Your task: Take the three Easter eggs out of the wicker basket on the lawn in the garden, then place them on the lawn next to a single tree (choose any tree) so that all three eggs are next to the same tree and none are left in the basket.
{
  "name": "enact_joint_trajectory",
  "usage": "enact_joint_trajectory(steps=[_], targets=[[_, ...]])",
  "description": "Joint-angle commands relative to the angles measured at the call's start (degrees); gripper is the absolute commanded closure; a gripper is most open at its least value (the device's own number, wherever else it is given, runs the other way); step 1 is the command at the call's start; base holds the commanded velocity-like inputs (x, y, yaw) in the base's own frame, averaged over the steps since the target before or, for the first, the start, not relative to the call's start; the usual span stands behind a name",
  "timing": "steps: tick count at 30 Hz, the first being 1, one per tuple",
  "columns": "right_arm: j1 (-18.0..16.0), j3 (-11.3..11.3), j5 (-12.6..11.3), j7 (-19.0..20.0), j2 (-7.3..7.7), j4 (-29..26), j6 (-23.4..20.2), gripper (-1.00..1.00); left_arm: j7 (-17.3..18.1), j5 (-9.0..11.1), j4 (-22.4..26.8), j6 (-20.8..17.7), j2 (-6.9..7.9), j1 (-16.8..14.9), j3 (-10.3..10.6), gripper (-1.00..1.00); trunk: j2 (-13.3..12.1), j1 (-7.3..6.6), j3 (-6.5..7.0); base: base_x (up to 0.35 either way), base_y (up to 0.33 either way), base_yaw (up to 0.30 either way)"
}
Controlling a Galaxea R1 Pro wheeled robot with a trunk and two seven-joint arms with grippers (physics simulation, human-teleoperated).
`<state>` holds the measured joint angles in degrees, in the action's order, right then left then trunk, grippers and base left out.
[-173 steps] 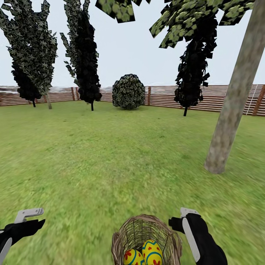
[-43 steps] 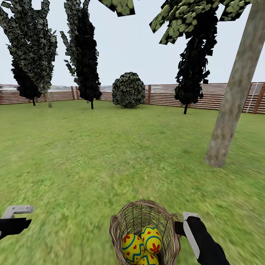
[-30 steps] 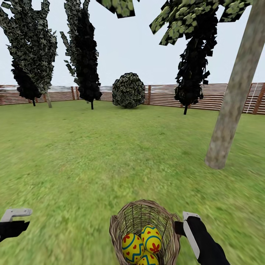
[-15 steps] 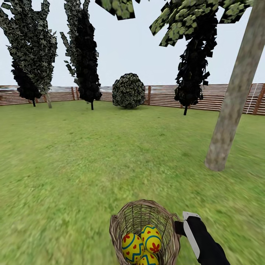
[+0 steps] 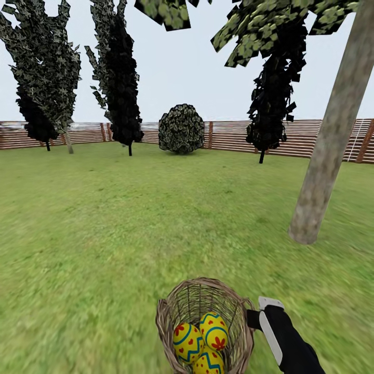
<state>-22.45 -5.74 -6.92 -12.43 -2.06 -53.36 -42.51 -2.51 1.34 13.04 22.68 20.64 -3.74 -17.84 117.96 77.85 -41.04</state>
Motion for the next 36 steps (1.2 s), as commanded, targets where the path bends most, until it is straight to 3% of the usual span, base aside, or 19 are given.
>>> enact_joint_trajectory(steps=[1, 36], targets=[[0.0, -0.1, -1.1, -0.4, -0.05, -0.1, 0.0, 1.0, -0.2, 0.3, -0.1, 0.2, 0.02, 0.0, 0.2, -1.0, -0.4, -0.24, 0.13, 0.0, 0.0, 0.0], [0.0, 0.0, -1.1, -0.2, -0.05, -0.1, 0.0, 1.0, -0.2, 0.4, -0.2, 0.2, 0.02, 0.0, 0.1, -1.0, -14.4, -7.92, 6.41, -0.019, 0.0, 0.0]])
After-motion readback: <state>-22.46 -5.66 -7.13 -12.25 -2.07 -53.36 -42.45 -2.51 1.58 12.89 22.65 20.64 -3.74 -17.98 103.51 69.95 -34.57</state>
